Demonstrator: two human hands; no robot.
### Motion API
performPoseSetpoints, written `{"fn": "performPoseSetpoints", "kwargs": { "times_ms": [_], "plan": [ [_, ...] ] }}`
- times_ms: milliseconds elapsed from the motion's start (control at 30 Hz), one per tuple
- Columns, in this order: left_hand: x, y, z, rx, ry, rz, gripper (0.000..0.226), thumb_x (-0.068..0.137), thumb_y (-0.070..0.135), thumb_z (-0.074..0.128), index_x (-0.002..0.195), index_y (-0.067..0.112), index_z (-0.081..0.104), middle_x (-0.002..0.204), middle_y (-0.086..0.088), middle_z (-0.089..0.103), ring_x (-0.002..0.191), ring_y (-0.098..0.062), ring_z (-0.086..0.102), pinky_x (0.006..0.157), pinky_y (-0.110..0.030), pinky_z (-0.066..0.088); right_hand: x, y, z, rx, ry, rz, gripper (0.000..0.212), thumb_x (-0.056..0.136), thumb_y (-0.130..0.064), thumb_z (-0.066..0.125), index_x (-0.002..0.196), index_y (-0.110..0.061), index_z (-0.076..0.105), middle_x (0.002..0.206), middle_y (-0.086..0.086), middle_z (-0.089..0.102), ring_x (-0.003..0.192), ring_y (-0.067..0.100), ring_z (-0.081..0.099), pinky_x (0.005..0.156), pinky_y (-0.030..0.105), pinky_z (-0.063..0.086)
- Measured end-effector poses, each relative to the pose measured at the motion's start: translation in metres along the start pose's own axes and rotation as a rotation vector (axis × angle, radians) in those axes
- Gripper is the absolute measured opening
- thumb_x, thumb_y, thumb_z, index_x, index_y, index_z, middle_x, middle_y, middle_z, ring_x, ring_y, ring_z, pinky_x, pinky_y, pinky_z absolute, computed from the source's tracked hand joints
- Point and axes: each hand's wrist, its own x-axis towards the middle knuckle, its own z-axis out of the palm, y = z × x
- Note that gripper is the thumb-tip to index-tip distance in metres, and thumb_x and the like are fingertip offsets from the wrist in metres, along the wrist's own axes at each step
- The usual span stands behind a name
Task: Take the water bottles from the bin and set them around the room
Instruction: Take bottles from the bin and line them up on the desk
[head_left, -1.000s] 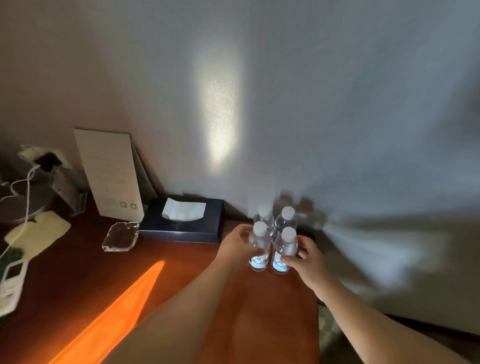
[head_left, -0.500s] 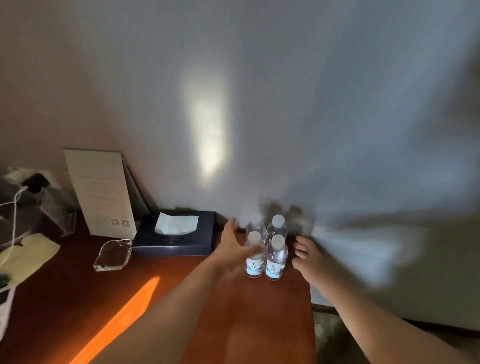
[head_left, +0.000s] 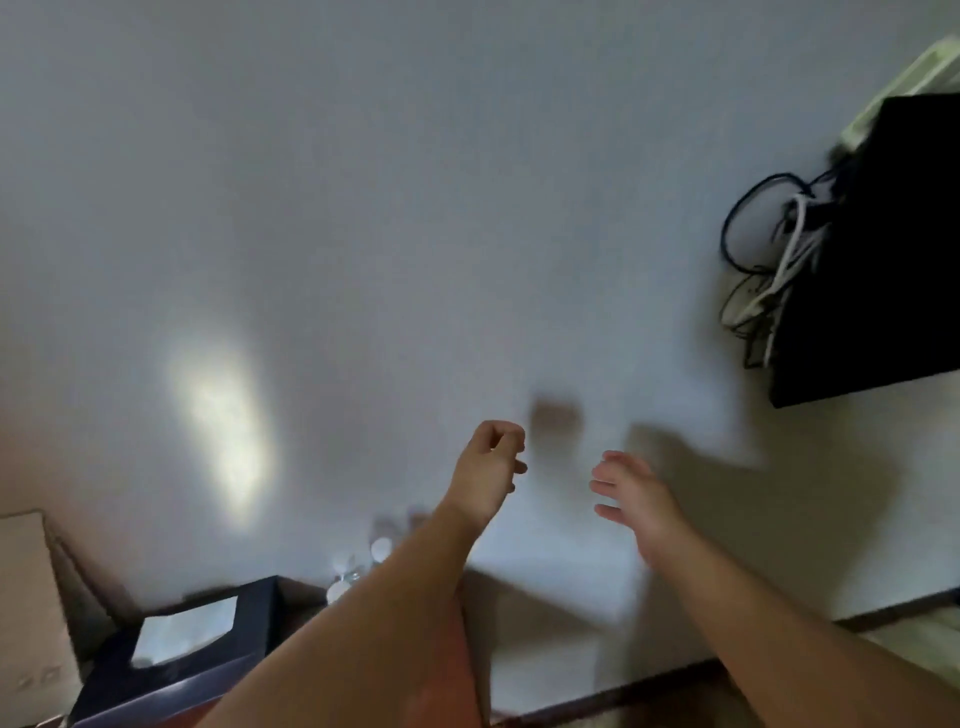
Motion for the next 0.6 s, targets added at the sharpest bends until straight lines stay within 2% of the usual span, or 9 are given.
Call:
{"fn": "performPoseSetpoints", "kwargs": {
  "times_ms": [67, 167, 200, 267, 333, 400, 600],
  "plan": [
    [-0.005, 0.022, 0.058, -0.019, -0.065, 0.012, 0.02, 0.098, 0.026, 0.05, 0.11, 0.016, 0.062, 0.103, 0.0, 0.065, 0.08, -0.013, 0.066, 0.07, -0.03, 0.048, -0.01, -0.027, -0.053, 0.001, 0.069, -0.044, 0.011, 0.097, -0.012, 0.054, 0.1, -0.022, 0.06, 0.103, 0.011, 0.063, 0.083, 0.02, 0.066, 0.061, 0.028, 0.049],
    [-0.023, 0.051, 0.153, -0.046, -0.172, 0.035, 0.021, 0.098, 0.027, 0.05, 0.112, 0.015, 0.062, 0.104, -0.001, 0.065, 0.079, -0.016, 0.066, 0.068, -0.031, 0.048, -0.03, -0.057, -0.147, -0.024, 0.161, -0.109, 0.017, 0.1, -0.011, 0.047, 0.107, -0.001, 0.059, 0.094, 0.032, 0.058, 0.083, 0.044, 0.064, 0.062, 0.032, 0.047],
    [-0.031, 0.058, 0.186, -0.054, -0.209, 0.039, 0.021, 0.098, 0.026, 0.05, 0.112, 0.015, 0.062, 0.104, -0.002, 0.065, 0.08, -0.017, 0.065, 0.068, -0.031, 0.048, -0.037, -0.064, -0.18, -0.027, 0.202, -0.119, 0.018, 0.101, -0.012, 0.046, 0.107, -0.001, 0.059, 0.092, 0.028, 0.06, 0.087, 0.043, 0.065, 0.067, 0.037, 0.052],
    [-0.05, 0.068, 0.253, -0.064, -0.282, 0.038, 0.021, 0.099, 0.024, 0.049, 0.112, 0.013, 0.062, 0.102, -0.002, 0.065, 0.081, -0.019, 0.064, 0.067, -0.032, 0.047, -0.054, -0.072, -0.25, -0.016, 0.27, -0.112, 0.015, 0.101, -0.015, 0.046, 0.093, -0.013, 0.059, 0.09, 0.011, 0.064, 0.087, 0.031, 0.065, 0.074, 0.041, 0.056],
    [-0.072, 0.075, 0.321, -0.052, -0.357, 0.024, 0.021, 0.098, 0.025, 0.048, 0.109, 0.013, 0.062, 0.099, -0.004, 0.064, 0.082, -0.021, 0.063, 0.067, -0.033, 0.048, -0.072, -0.074, -0.319, -0.012, 0.32, -0.097, 0.021, 0.101, -0.018, 0.048, 0.083, -0.013, 0.058, 0.081, 0.008, 0.06, 0.075, 0.024, 0.06, 0.063, 0.034, 0.051],
    [-0.095, 0.081, 0.387, -0.053, -0.425, 0.003, 0.02, 0.099, 0.026, 0.049, 0.105, 0.014, 0.063, 0.095, -0.005, 0.063, 0.081, -0.021, 0.062, 0.067, -0.032, 0.048, -0.09, -0.074, -0.385, -0.001, 0.377, -0.07, 0.022, 0.1, -0.019, 0.05, 0.081, -0.011, 0.059, 0.076, 0.008, 0.058, 0.066, 0.021, 0.055, 0.054, 0.029, 0.045],
    [-0.165, 0.096, 0.566, -0.083, -0.586, 0.0, 0.014, 0.101, 0.023, 0.048, 0.099, 0.018, 0.06, 0.097, -0.005, 0.063, 0.08, -0.022, 0.063, 0.068, -0.035, 0.051, -0.146, -0.079, -0.556, 0.081, 0.648, -0.007, 0.015, 0.098, -0.018, 0.051, 0.089, -0.014, 0.063, 0.08, 0.004, 0.066, 0.063, 0.018, 0.061, 0.056, 0.029, 0.048]
  ]
}}
